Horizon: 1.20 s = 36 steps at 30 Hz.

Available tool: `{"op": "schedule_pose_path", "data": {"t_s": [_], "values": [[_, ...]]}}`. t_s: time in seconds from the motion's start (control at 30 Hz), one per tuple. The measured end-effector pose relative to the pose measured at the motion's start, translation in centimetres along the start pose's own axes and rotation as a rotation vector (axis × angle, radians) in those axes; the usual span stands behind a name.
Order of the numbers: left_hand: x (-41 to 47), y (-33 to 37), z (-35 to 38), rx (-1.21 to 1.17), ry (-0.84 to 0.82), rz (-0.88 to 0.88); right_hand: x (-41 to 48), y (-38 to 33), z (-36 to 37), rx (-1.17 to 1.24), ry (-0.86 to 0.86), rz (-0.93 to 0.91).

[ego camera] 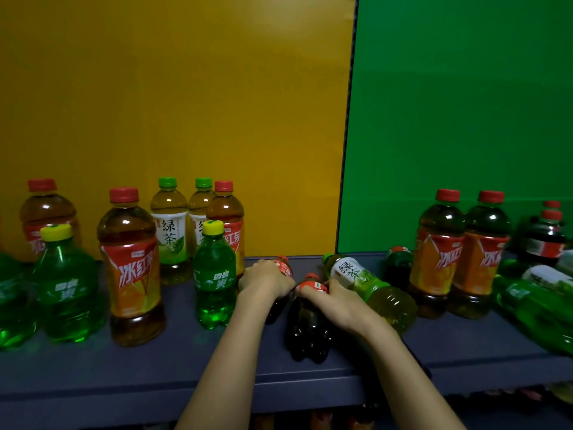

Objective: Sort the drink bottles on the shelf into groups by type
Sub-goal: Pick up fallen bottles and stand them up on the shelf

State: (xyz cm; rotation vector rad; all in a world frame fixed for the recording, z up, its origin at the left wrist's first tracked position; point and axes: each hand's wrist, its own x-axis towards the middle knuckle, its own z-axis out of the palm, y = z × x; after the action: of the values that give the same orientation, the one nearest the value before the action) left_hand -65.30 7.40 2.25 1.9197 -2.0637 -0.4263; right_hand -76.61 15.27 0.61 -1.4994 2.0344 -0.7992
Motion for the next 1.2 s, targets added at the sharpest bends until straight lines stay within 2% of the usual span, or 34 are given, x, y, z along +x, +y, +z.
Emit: {"op": "schedule_pose_path", "data": {"t_s": [0.1,0.27,0.5,0.7,0.9,1.07,1.13,1.2], "values": [[-0.6,-0.8,0.5,-0.161,0.117,0.039,-0.3,0.4,0.2,0.083,0.094,-0.081],[-2.1,-1.7,1.4,-0.395,0.304,0.178,-0.9,0.6,-0.1,0.172,0.331,-0.336],[-3.7,-2.8,2.8,-0.675,0.422,0.38,-2.6,0.8,1.3,0.274,0.507,-0.557],[-4.6,-3.6,3.3,-0.822,0.414,0.412,-2.4,1.2,2.6,0.217,0.536,-0.6],[-5.1,-3.8,3.4,-0.768,0.417,0.417,-2.6,1.0,2.6,0.173,0.518,-0.588],[-6.2,-4.2,3.5,-0.733,0.424,0.411,-3.4,1.4,1.5,0.157,0.416,-0.513],[-7.6,-3.7,3.7,-0.712,0.487,0.427,-3.8,2.5,0.2,0.102,0.447,-0.484],[-9.1,-3.6,3.9,-0.687,0.67,0.443,-4.5,3.1,-0.8,0.06,0.49,-0.494]]}}
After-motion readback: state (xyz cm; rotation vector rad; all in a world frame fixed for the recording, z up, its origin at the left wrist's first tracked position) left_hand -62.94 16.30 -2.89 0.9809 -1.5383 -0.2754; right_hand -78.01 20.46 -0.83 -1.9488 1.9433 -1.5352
